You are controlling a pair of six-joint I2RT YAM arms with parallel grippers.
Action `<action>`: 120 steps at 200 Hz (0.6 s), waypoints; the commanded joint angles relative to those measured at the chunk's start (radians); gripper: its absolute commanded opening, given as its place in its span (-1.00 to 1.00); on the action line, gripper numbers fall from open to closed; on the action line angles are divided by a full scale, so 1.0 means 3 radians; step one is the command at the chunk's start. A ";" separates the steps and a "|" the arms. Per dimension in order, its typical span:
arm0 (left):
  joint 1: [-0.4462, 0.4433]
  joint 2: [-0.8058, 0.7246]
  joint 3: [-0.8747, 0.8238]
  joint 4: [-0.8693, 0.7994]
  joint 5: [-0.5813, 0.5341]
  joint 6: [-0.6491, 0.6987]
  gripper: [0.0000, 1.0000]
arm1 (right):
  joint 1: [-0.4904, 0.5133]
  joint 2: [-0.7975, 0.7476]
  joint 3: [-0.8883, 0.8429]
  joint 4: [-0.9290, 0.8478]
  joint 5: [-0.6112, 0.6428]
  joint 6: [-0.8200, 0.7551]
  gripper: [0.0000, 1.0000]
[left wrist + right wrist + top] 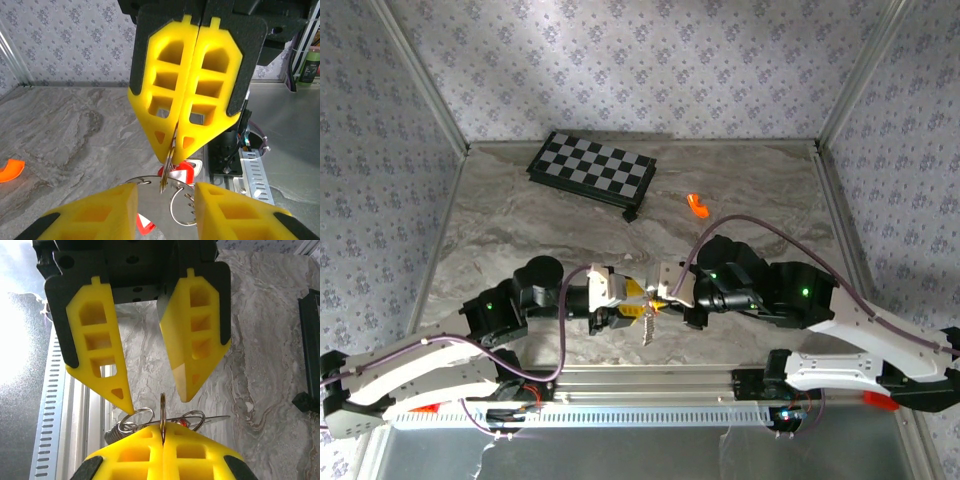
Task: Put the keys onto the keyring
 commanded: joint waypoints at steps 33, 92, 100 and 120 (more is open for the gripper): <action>-0.0038 0.0069 0.0177 0.0054 0.0055 0.0073 -0.39 | 0.0036 0.0058 0.0167 -0.0074 -0.0058 -0.0108 -1.00; -0.0040 0.0077 0.0130 0.0131 0.0000 0.0073 -0.71 | 0.0035 0.0080 0.0139 -0.0076 -0.0061 -0.0130 -1.00; -0.0044 0.0071 0.0132 0.0140 0.0004 0.0068 -0.78 | 0.0031 0.0077 0.0132 -0.0076 -0.0056 -0.0134 -1.00; -0.0045 0.0058 0.0104 0.0184 0.0018 0.0046 -0.93 | 0.0033 0.0066 0.0114 -0.0075 -0.0043 -0.0133 -1.00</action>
